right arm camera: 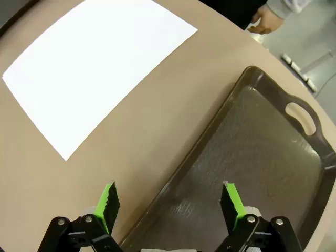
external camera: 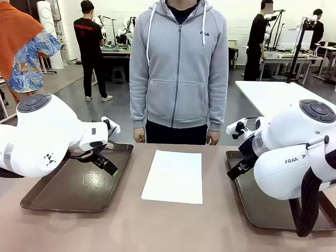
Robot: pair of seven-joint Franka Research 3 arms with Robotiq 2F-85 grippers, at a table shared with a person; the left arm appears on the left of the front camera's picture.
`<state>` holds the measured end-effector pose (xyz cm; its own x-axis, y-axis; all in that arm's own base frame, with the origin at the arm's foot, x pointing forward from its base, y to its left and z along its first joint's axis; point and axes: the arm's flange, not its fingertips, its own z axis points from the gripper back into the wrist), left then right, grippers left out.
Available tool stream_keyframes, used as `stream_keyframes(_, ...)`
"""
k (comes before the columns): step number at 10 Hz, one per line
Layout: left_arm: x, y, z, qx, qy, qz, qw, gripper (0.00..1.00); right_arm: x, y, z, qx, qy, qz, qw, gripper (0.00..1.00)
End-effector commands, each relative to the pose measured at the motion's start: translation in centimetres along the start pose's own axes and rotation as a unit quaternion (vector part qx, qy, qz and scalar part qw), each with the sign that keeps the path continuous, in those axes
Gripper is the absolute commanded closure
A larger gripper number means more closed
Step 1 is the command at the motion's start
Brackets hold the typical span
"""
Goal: Sort the A4 documents.
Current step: Receive the A4 Paper.
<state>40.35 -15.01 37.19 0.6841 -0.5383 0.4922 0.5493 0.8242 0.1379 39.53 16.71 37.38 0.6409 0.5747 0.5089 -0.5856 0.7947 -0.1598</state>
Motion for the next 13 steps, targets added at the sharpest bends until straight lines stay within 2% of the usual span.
stream_keyframes(1, 0.0, 0.0, 0.0, 0.0, 0.0, 0.0, 1.0, 0.0, 0.0, 0.0, 0.0, 0.0, 0.0, 0.0, 1.0, 0.0)
stream_keyframes(13, 0.0, 0.0, 0.0, 0.0, 0.0, 0.0, 1.0, 0.0, 0.0, 0.0, 0.0, 0.0, 0.0, 0.0, 1.0, 0.0)
